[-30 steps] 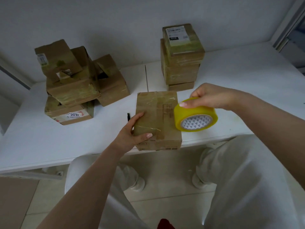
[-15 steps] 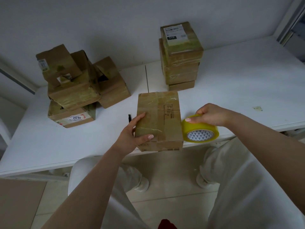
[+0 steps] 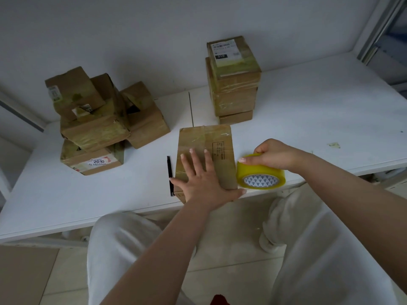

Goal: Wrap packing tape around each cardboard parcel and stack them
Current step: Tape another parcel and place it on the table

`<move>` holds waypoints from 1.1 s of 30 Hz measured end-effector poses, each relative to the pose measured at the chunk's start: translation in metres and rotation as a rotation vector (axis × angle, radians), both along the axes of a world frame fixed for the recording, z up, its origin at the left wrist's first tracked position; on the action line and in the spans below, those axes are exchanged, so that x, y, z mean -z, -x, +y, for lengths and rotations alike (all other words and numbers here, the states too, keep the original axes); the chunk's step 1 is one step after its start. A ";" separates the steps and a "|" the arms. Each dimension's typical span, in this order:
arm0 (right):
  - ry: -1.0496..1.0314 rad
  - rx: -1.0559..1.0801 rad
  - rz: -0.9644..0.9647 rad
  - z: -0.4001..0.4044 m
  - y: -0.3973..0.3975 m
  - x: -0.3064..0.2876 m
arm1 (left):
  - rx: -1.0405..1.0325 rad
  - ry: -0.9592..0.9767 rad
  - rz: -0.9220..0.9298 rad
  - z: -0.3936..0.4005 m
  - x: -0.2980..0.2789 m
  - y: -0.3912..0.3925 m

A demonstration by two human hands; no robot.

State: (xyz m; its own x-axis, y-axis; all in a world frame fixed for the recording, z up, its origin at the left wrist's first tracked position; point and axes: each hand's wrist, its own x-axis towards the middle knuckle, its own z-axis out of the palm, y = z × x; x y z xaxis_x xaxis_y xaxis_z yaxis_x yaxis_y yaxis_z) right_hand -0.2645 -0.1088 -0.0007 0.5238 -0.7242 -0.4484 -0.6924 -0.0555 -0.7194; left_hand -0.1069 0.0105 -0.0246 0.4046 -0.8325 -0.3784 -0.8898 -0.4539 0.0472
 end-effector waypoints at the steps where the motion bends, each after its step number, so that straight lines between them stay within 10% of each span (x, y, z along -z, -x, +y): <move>1: -0.014 -0.001 -0.014 0.000 0.001 -0.004 | -0.006 0.007 0.000 0.000 -0.001 0.000; 6: -0.057 0.003 -0.211 -0.011 0.004 -0.039 | -0.044 0.190 0.208 0.007 -0.005 -0.023; 13: 0.009 -0.101 -0.531 -0.014 -0.023 -0.102 | -0.362 0.463 1.251 0.018 0.000 -0.020; 33: 0.073 -0.174 -0.360 0.012 -0.065 -0.093 | -0.162 0.340 1.134 -0.004 -0.012 -0.063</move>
State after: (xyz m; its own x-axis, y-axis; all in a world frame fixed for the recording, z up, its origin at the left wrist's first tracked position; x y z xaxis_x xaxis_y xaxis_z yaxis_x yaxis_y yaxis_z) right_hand -0.1997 -0.0968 0.0928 0.7558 -0.6338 -0.1645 -0.3726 -0.2097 -0.9040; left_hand -0.0443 0.0067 -0.0127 0.0918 -0.9292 -0.3581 -0.1965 -0.3695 0.9082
